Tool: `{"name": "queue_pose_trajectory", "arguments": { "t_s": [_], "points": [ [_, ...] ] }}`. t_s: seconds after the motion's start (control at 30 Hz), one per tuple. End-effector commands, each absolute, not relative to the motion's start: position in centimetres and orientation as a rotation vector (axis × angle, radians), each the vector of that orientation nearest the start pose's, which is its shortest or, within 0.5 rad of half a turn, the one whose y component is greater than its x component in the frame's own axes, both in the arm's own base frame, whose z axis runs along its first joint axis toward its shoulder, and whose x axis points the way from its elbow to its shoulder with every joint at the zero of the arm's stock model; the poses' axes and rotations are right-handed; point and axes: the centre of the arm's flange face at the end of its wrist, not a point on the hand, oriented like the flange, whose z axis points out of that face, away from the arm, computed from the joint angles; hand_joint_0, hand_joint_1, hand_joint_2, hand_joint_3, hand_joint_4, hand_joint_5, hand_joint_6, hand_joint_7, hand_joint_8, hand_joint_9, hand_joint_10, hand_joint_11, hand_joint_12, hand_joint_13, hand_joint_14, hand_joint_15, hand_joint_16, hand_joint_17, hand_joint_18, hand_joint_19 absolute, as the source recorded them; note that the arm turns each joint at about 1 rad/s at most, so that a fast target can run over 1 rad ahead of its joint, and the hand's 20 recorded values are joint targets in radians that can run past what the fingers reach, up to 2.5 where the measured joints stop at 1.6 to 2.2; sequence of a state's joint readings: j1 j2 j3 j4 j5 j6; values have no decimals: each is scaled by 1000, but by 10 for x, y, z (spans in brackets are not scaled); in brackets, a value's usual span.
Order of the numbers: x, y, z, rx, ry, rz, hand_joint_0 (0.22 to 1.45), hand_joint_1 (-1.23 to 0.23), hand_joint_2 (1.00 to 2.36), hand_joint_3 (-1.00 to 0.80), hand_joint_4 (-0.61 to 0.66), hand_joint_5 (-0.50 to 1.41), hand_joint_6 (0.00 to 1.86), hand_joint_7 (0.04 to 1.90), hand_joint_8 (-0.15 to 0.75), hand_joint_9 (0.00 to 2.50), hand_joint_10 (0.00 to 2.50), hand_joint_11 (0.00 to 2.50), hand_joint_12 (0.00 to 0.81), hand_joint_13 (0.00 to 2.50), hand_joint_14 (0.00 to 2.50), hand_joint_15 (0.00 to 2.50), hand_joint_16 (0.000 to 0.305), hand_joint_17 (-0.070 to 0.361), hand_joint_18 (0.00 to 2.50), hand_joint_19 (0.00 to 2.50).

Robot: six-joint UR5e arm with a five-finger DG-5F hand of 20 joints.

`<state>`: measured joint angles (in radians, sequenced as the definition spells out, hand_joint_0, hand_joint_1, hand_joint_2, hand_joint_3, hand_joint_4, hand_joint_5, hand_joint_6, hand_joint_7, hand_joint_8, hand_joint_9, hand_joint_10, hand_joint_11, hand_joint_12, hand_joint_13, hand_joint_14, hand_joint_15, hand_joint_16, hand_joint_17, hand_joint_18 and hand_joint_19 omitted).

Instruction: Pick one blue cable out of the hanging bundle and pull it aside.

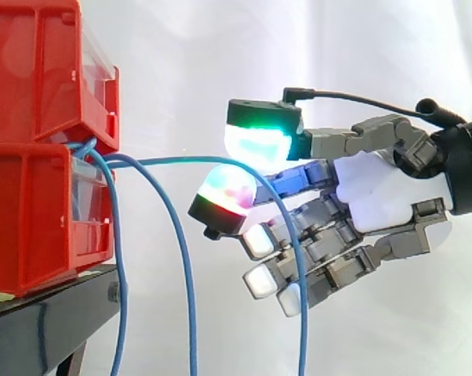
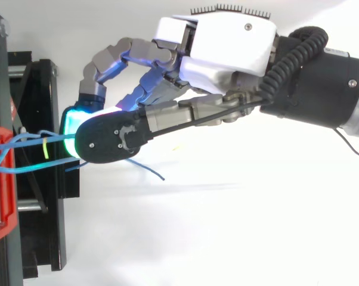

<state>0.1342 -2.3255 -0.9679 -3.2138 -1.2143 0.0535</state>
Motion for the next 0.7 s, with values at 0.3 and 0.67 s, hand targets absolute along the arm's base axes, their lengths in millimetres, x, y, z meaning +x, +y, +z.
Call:
{"name": "queue_pose_trajectory", "arguments": {
  "t_s": [0.3,0.67],
  "points": [
    [763,-66,295,1461,1188,927,563,-561,1014,-266,-61,-91,923,891,285,1051,17,552,355,881,19,475,54,121,757,518],
    [762,-64,294,1464,1197,923,488,-489,1000,-500,0,-92,896,908,298,1061,17,554,369,888,19,475,56,125,770,504]
  ]
}}
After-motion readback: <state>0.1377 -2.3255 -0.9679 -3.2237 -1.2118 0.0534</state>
